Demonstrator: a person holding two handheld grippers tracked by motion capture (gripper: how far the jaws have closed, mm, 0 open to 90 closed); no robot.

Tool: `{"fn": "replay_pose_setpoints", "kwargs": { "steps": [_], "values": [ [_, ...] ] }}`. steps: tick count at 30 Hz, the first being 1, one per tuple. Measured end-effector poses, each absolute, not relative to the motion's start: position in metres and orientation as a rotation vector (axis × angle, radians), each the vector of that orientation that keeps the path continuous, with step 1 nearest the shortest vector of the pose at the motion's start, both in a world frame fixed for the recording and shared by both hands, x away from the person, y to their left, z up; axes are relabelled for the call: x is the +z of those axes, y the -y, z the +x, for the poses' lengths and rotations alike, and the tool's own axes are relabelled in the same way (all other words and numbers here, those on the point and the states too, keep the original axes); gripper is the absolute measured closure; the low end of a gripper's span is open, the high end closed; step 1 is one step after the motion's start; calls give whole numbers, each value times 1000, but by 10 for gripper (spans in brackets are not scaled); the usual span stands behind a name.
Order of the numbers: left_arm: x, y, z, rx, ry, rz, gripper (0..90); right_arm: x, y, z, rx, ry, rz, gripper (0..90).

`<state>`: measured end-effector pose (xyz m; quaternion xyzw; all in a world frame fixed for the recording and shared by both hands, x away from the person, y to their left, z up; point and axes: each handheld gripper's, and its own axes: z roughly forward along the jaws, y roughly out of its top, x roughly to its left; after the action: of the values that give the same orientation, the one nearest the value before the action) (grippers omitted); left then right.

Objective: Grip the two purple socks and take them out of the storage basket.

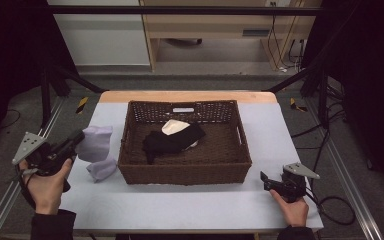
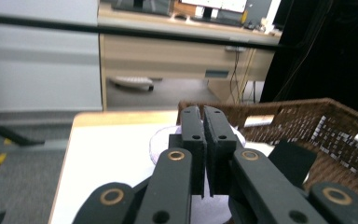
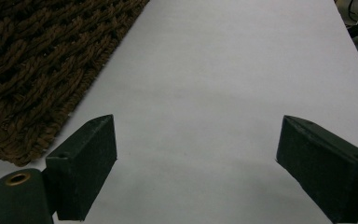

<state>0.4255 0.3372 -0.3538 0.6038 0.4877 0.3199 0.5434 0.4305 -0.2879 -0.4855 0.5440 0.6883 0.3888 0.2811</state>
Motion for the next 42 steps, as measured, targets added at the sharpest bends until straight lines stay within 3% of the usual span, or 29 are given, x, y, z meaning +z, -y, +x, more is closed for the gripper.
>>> {"fn": "replay_pose_setpoints", "kwargs": {
  "steps": [29, 33, 42],
  "values": [
    [-443, -328, 458, 664, -1331, 1712, 858, -485, 288, 430, 1047, -1845, 1462, 124],
    [-445, -328, 458, 673, -1318, 1705, 787, -485, 288, 431, 1047, -1847, 1462, 124],
    [-429, -332, 450, 725, -1275, 1618, 536, -485, 289, 430, 1049, -1843, 1456, 124]
  ]
}}
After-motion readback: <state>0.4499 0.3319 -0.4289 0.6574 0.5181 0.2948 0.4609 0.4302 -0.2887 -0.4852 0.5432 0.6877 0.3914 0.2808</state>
